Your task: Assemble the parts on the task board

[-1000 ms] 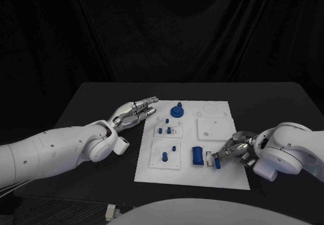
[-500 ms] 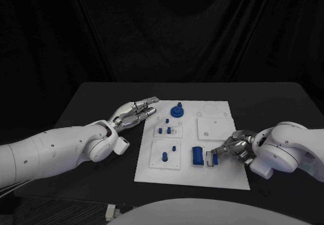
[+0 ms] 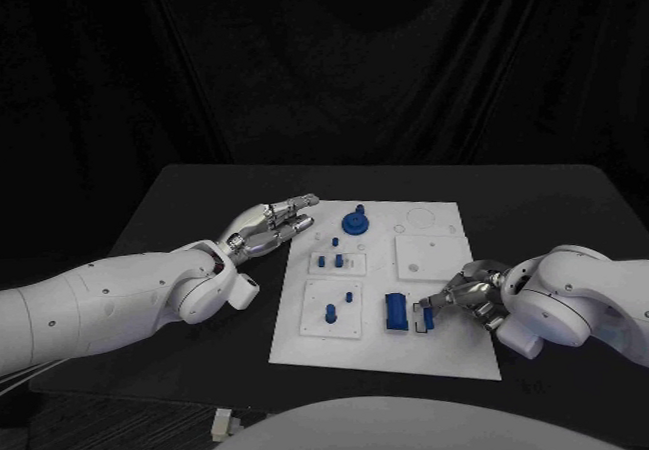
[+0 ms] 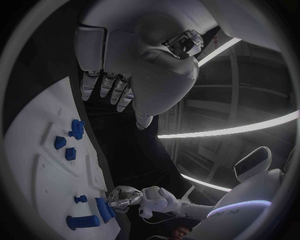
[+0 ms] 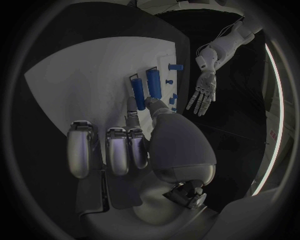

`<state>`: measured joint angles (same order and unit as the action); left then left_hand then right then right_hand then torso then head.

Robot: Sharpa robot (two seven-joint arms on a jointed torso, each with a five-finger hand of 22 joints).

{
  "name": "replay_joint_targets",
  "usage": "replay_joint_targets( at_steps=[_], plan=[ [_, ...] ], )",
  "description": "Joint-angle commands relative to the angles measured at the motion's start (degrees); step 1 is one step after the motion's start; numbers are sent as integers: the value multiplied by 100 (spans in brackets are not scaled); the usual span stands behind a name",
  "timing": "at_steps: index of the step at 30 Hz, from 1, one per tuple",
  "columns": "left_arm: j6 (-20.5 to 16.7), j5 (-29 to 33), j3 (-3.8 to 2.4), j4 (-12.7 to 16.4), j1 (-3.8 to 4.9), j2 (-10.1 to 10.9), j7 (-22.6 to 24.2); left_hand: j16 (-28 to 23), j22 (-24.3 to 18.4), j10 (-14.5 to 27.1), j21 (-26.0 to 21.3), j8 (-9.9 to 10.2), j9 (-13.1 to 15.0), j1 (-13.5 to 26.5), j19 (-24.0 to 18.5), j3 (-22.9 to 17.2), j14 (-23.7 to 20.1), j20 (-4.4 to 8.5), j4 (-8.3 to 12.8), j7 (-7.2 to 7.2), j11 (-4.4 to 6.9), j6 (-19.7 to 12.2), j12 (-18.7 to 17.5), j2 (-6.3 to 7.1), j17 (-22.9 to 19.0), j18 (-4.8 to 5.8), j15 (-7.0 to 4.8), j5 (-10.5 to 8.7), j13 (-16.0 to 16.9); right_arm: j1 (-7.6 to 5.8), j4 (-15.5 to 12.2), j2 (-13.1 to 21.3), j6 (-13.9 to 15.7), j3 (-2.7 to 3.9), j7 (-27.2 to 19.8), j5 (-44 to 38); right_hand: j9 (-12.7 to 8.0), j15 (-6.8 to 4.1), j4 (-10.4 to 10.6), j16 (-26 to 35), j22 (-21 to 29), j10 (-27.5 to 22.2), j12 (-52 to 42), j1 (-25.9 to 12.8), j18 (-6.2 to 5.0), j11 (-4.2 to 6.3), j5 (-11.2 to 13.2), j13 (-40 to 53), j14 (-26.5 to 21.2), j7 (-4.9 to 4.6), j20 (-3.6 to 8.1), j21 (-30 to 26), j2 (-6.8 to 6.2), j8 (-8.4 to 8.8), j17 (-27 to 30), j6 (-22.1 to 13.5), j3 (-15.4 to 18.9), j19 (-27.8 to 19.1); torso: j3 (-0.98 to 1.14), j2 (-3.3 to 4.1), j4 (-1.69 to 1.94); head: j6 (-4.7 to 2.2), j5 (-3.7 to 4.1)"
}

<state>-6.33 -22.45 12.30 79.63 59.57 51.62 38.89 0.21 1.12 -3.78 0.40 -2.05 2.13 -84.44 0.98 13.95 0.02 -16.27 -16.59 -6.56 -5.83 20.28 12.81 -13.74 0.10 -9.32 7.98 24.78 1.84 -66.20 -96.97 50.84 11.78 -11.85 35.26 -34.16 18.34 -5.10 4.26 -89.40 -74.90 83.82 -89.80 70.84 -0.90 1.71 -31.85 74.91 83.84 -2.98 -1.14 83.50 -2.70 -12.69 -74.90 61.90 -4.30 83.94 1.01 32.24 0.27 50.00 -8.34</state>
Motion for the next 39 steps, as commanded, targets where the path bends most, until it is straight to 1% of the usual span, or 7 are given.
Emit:
replay_joint_targets(
  at_steps=[1,14,21,29,32,35,39],
  plan=[
    [58,8,-5,7,-10,-11,630,-21,7,3,39,-10,4,-53,-11,-43,-2,-42,5,-34,-19,-13,9,15,-10,-90,33,33,4,18,-16,-10,58,1,63,-90,8,17,-4,36,-1266,618,-20,-55,-93,-25,36,1509,566,-3,-32,-17,-16,25,-1266,-54,-27,260,2,-2,3,0,-1],
    [67,8,-5,6,-17,-14,625,-21,8,4,40,-10,4,-65,-10,-49,-2,-44,7,-31,-12,-9,9,15,-10,-88,69,34,3,32,-32,-42,8,1,72,-155,17,21,7,46,-1257,618,-20,-87,-100,-31,69,1509,561,-14,-35,-41,1,20,-1240,-83,-27,247,1,-3,-1,0,-14],
    [74,8,-5,3,-20,-14,622,-21,8,4,41,-10,4,-69,-9,-51,-2,-45,8,-30,-9,-11,8,15,-10,-87,85,35,3,43,-32,-52,-31,1,79,-248,27,27,7,51,-1255,618,-20,-117,-101,-38,155,1509,558,-20,-41,-47,2,15,-1226,-120,-21,245,0,-1,1,0,-13],
    [77,8,-5,3,-29,-10,621,-21,8,4,41,-10,4,-69,-9,-51,-2,-45,8,-30,-9,-11,8,15,-10,-87,85,35,3,61,-22,-58,-47,0,85,-363,69,37,14,62,-1247,618,-20,-204,-107,-47,504,1509,553,-30,-53,-68,20,-32,-1200,-167,11,236,0,1,1,0,-19],
    [80,8,-5,1,-32,-10,620,-21,8,4,41,-10,4,-69,-9,-51,-2,-45,8,-30,-9,-11,8,15,-10,-87,85,35,3,64,-24,-56,-49,0,86,-414,95,40,38,64,-1245,618,-20,-270,-108,-51,787,1509,552,-31,-57,-75,31,-65,-1194,-188,52,234,1,2,0,0,-19],
    [84,8,-5,1,-36,-11,619,-21,8,4,41,-10,4,-69,-9,-51,-2,-45,8,-30,-9,-11,8,15,-10,-87,85,35,3,66,-29,-52,-46,0,87,-438,97,40,37,65,-1245,618,-20,-271,-108,-51,800,1509,552,-31,-57,-74,31,-67,-1193,-189,54,235,0,1,-1,0,-25],
    [88,8,-5,0,-41,-12,617,-21,9,5,42,-10,4,-74,-8,-54,-2,-46,8,-30,-7,-15,6,14,-10,-86,103,36,2,68,-34,-48,-41,0,88,-459,110,41,46,65,-1247,618,-20,-294,-107,-51,917,1509,552,-33,-58,-72,38,-84,-1192,-199,74,237,0,-1,-1,0,-28]
  ],
)
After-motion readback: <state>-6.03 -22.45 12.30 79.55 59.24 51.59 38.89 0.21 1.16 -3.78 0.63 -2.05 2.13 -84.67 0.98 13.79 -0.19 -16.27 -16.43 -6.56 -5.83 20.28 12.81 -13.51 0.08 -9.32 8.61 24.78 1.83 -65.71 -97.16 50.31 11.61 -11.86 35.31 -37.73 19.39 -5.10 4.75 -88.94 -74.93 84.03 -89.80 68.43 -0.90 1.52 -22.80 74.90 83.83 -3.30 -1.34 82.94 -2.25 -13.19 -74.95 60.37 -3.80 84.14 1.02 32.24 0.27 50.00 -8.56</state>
